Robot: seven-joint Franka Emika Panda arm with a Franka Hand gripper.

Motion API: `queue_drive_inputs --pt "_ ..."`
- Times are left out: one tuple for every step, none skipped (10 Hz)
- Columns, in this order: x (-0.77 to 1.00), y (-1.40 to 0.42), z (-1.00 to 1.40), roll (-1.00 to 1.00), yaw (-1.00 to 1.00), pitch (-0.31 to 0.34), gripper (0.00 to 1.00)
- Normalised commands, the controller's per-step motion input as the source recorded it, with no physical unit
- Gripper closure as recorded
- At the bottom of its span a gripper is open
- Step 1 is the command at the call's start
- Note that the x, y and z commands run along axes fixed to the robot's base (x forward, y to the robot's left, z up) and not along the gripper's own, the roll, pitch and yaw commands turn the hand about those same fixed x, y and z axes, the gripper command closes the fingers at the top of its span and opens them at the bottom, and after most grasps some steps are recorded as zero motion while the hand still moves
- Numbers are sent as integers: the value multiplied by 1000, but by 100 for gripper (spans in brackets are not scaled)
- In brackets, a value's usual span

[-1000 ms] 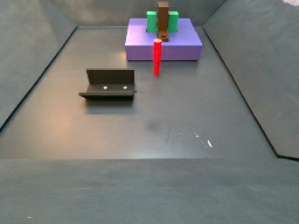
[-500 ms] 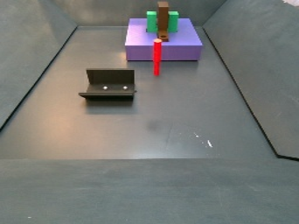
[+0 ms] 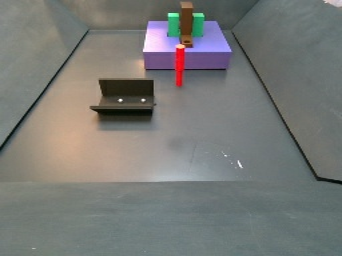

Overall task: Pick up the blue object. Move up. Place the blue object on the fixture. Regrasp the blue object. Move to above the board. Insert the blue object.
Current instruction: Insert the blue object.

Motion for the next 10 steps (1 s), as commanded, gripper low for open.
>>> queue_drive_inputs --pt "0 -926 -183 254 0 -60 100" --pt "37 -669 -111 203 -6 -16 100" --pt "71 -431 -77 180 -69 -11 100" --pt "0 -320 -63 261 -11 0 100" --pt "0 -491 -31 460 0 -34 100" --pt "26 -349 -11 407 0 -19 100" --pt "37 -169 -63 226 0 0 100" --pt "0 -86 -129 159 0 -4 100" --pt "0 0 -223 136 -17 -14 100" --pt "0 -71 -274 91 -46 -37 100"
